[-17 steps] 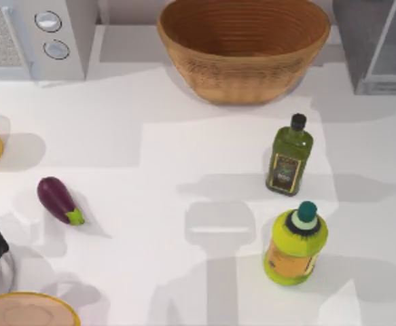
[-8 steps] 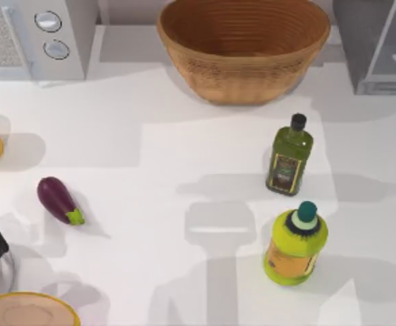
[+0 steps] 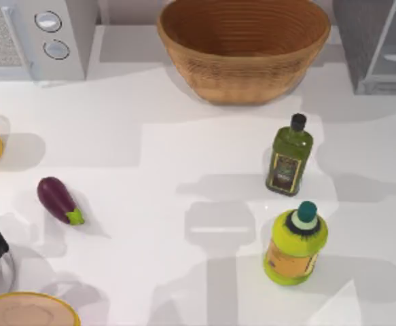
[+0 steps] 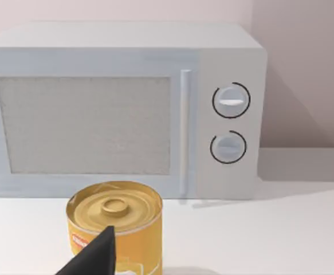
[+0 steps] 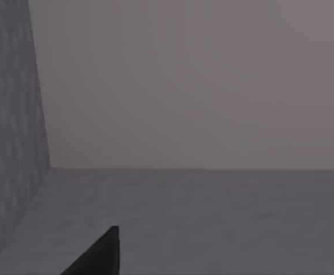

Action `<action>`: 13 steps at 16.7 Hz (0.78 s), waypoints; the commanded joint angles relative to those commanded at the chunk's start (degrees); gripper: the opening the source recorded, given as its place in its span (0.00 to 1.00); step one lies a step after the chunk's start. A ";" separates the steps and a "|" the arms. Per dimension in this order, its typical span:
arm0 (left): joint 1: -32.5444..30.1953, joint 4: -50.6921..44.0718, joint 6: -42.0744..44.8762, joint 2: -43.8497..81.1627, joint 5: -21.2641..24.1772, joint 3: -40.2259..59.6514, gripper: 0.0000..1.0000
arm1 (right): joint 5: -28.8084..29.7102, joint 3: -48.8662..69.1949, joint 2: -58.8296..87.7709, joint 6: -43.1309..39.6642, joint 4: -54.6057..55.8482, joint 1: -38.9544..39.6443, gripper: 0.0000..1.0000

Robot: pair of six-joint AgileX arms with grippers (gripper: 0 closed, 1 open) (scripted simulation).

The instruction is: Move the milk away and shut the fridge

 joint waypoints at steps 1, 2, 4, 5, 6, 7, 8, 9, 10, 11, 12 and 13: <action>0.00 0.00 0.00 0.00 0.00 0.00 1.00 | 0.13 -1.39 -2.40 0.07 -1.16 0.29 1.00; 0.00 0.00 0.00 0.00 0.00 0.00 1.00 | 0.33 -3.10 -5.40 0.13 -2.59 0.61 1.00; 0.00 0.00 0.00 0.00 0.00 0.00 1.00 | 0.91 -7.39 -13.21 0.20 -6.18 1.32 1.00; 0.00 0.00 0.00 0.00 0.00 0.00 1.00 | 1.29 -9.94 -18.02 0.22 -8.30 1.70 1.00; 0.00 0.00 0.00 0.00 0.00 0.00 1.00 | 1.73 -12.71 -23.39 0.22 -10.62 2.10 1.00; 0.00 0.00 0.00 0.00 0.00 0.00 1.00 | 2.22 -15.69 -29.27 0.21 -13.11 2.52 1.00; 0.00 0.00 0.00 0.00 0.00 0.00 1.00 | 2.74 -18.85 -35.57 0.18 -15.75 2.96 1.00; 0.00 0.00 0.00 0.00 0.00 0.00 1.00 | 3.29 -22.15 -42.21 0.15 -18.51 3.41 1.00; 0.00 0.00 0.00 0.00 0.00 0.00 1.00 | 3.86 -25.57 -49.09 0.11 -21.36 3.89 1.00; 0.00 0.00 0.00 0.00 0.00 0.00 1.00 | 4.44 -29.07 -56.12 0.07 -24.28 4.38 1.00; 0.00 0.00 0.00 0.00 0.00 0.00 1.00 | 5.03 -32.62 -63.22 0.01 -27.24 4.89 1.00; 0.00 0.00 0.00 0.00 0.00 0.00 1.00 | 5.62 -36.19 -70.31 -0.04 -30.21 5.41 1.00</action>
